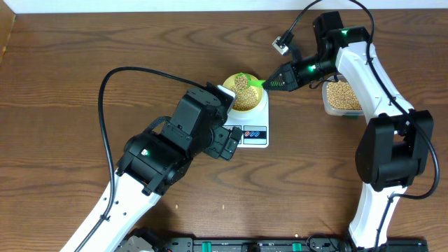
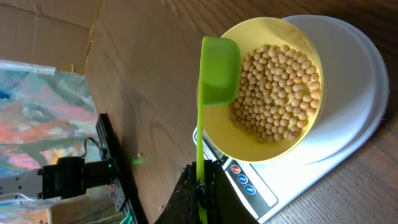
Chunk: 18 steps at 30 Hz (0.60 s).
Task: Scoop item into bowl and weigh 50g on scale
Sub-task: 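Tilt the scoop with the right gripper to pour soybeans into bowl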
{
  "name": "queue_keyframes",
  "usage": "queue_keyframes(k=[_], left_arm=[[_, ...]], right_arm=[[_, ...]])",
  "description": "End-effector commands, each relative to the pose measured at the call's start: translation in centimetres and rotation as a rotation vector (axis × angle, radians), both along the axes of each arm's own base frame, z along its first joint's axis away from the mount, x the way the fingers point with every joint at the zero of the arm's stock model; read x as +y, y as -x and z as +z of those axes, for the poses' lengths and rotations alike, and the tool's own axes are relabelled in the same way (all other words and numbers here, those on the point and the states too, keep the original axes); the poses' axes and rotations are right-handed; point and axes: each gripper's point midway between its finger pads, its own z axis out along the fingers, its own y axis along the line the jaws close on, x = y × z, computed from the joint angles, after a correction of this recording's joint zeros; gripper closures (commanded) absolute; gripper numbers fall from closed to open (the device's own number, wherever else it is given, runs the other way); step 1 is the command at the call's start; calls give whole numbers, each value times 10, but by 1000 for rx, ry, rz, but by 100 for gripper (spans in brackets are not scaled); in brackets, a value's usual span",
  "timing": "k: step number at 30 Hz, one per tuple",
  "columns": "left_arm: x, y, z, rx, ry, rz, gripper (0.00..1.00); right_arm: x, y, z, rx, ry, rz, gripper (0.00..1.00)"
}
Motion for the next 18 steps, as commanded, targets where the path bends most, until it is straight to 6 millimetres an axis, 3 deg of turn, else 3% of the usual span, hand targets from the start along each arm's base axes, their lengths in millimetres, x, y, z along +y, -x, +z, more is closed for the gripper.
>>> queue_keyframes(k=[1, 18], left_arm=[[2, -3, 3, -5, 5, 24, 1], [2, -3, 3, -5, 5, 24, 1]], right_arm=[[3, -3, 2, -10, 4, 1, 99], [1, -3, -13, -29, 117, 5, 99]])
